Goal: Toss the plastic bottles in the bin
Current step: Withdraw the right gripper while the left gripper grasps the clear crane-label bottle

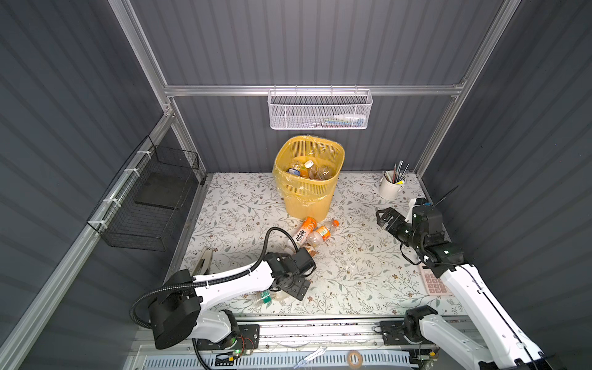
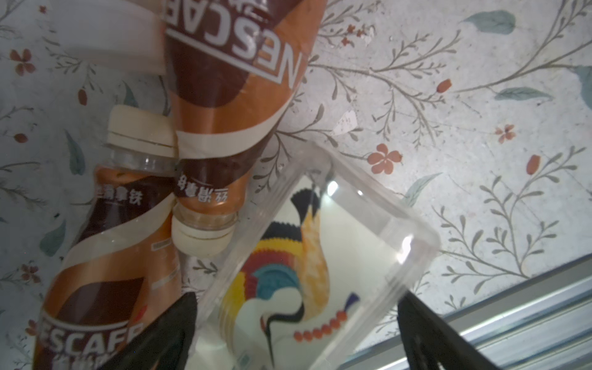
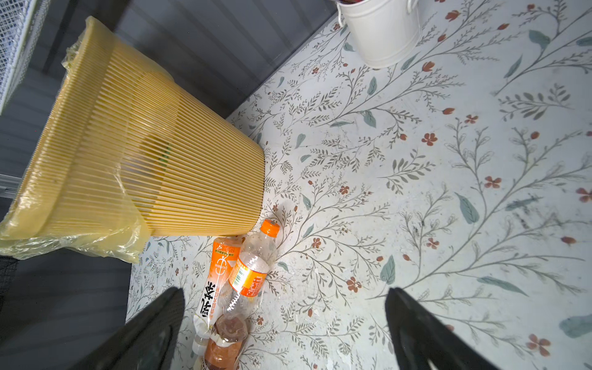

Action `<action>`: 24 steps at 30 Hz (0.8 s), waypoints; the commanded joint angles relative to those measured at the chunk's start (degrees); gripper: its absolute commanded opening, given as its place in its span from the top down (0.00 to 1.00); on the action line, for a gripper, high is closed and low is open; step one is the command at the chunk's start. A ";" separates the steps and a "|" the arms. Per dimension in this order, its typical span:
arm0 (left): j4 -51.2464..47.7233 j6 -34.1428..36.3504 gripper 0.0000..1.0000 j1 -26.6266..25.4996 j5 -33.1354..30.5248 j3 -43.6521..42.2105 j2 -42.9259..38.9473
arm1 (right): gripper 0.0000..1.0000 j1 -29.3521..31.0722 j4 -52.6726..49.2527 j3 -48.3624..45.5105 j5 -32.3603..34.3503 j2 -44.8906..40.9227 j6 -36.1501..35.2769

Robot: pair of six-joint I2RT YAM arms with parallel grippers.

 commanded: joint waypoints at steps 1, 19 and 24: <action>1.72 1.31 0.03 -0.25 2.39 -0.88 0.47 | 0.01 -0.35 0.38 -0.70 -0.01 -0.31 0.85; 8.03 -0.17 0.21 -0.27 1.20 2.56 9.83 | 0.01 -1.93 -0.02 -3.31 -1.07 -2.96 1.89; 8.67 0.15 0.31 -0.25 -0.09 6.12 12.71 | 0.01 -2.55 -0.82 -3.62 -1.33 -3.61 1.80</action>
